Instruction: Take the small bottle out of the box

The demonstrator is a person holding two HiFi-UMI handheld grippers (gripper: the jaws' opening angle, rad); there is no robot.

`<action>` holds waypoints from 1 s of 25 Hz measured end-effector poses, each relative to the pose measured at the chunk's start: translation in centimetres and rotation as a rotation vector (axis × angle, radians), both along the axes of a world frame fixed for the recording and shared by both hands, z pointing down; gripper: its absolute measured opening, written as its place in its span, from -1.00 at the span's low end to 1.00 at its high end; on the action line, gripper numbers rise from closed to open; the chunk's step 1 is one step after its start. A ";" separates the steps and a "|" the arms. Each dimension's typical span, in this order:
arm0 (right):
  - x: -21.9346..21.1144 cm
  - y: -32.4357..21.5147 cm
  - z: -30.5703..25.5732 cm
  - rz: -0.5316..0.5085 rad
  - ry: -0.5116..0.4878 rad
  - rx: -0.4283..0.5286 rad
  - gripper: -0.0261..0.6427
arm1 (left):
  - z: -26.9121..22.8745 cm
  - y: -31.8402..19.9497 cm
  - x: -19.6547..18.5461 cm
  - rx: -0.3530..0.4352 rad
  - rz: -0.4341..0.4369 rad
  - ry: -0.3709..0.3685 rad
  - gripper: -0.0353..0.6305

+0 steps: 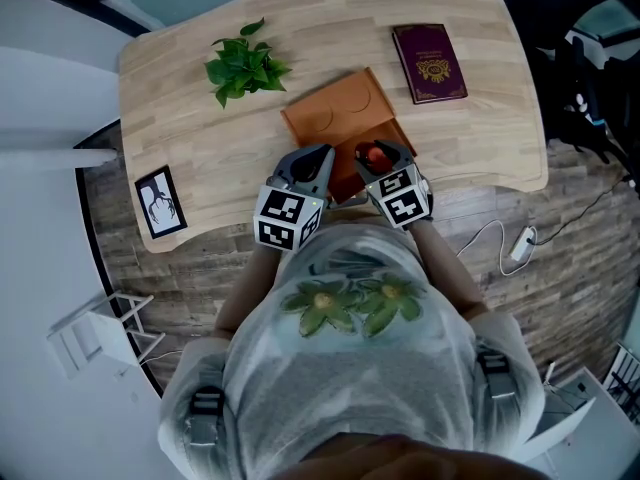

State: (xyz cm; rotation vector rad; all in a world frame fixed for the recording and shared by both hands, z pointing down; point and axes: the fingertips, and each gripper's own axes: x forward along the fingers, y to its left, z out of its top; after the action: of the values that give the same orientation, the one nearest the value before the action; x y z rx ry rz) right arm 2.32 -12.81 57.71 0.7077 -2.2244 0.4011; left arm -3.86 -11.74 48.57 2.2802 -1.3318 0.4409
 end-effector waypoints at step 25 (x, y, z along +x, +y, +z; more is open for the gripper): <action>-0.8 0.7 -5.6 -0.008 -0.103 0.051 -0.26 | 0.0 1.1 -0.4 -0.003 -0.019 0.004 -0.88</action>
State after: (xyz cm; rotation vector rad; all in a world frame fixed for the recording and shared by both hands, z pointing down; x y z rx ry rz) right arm 1.54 -12.07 52.07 0.7198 -2.3412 0.3858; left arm -4.29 -10.63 48.55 2.2625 -1.3491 0.4316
